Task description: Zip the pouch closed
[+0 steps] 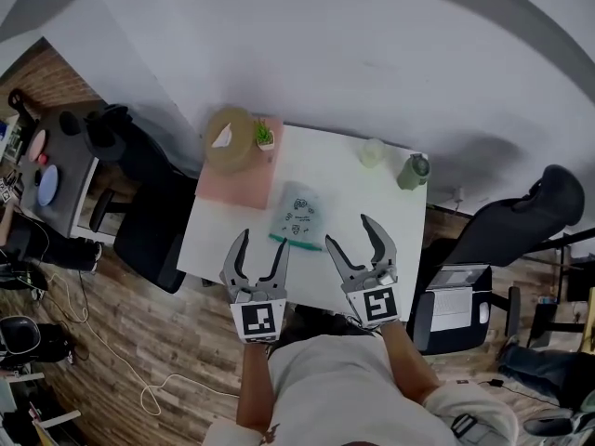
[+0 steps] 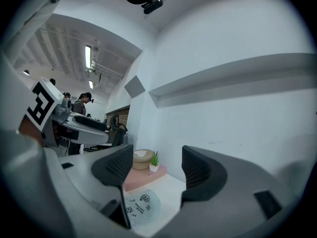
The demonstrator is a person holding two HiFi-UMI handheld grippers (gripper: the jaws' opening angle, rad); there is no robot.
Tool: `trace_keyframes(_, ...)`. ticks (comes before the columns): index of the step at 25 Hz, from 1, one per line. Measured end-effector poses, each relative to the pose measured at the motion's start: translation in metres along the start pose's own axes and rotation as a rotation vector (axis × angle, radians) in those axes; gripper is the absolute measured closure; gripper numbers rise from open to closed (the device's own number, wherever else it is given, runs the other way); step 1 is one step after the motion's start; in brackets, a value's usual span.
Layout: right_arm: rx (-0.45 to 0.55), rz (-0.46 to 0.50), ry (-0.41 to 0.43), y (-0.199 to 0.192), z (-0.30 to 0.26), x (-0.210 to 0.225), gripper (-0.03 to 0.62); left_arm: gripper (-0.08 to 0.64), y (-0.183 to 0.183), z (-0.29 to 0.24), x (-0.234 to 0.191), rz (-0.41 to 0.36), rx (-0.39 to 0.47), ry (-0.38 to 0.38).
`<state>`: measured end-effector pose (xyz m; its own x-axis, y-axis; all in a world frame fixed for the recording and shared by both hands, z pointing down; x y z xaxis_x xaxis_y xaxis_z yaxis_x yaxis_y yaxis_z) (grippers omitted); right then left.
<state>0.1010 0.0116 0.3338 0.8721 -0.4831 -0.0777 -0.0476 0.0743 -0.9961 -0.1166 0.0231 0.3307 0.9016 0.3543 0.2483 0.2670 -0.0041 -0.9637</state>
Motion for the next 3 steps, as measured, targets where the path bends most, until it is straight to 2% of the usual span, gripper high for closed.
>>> trace_keyframes(3,0.005,0.006,0.007,0.0024,0.0099,0.0037,0.291,0.278,0.0066,0.0046,0.0115,-0.006,0.004,0.009)
Point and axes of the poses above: the fingertips, and each gripper's own axes: z backward along the fingers, x to its right, y out of its top, the point moved 10 cm from there along z, backward along the fingers, and after that the axes turned 3 degrees about -z, right-handed, at the moved point
